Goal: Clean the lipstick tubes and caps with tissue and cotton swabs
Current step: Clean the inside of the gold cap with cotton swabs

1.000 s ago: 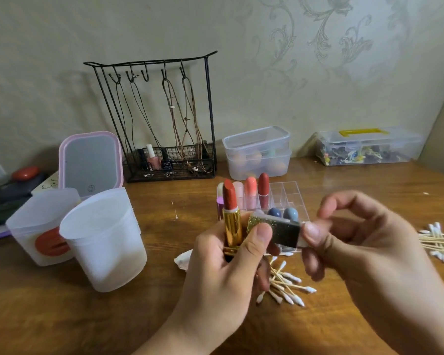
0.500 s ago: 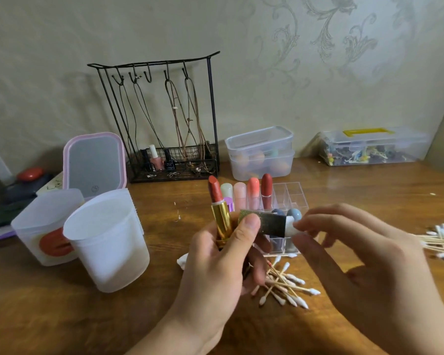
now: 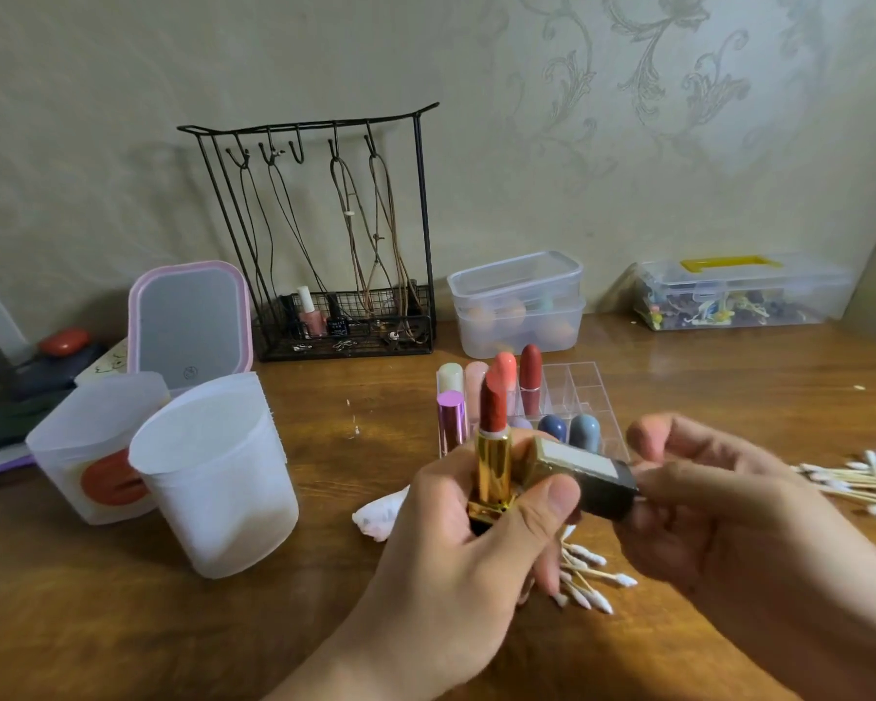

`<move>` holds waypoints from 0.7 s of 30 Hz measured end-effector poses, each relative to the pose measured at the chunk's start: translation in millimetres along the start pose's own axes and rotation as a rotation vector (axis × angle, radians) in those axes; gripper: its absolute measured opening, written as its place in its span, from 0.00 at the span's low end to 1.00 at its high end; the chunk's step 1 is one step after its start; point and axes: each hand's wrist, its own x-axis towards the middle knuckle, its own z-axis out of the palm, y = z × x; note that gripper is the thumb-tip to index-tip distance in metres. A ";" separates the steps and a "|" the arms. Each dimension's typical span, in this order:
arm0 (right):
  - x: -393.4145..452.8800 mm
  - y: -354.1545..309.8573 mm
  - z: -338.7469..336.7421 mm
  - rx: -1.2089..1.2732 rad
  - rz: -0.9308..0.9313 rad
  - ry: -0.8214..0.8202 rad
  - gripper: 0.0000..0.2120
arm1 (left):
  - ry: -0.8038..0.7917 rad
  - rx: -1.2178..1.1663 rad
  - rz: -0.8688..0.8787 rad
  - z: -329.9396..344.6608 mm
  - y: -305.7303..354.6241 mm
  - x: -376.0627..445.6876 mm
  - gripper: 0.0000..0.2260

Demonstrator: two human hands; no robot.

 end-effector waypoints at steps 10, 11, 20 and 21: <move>-4.4 2.2 -9.4 -1.324 -0.933 0.154 0.11 | 0.161 -0.277 -0.139 -2.2 1.0 6.9 0.16; -3.9 3.8 -10.6 -1.452 -1.000 0.154 0.11 | 0.156 -0.276 -0.139 -1.6 1.1 6.5 0.18; -5.3 14.1 -5.9 -1.511 -0.917 0.334 0.05 | 0.050 -0.191 -0.159 2.1 2.4 3.2 0.14; -5.0 14.4 -3.7 -1.361 -0.744 0.318 0.05 | 0.045 -0.159 -0.144 1.8 3.2 3.4 0.14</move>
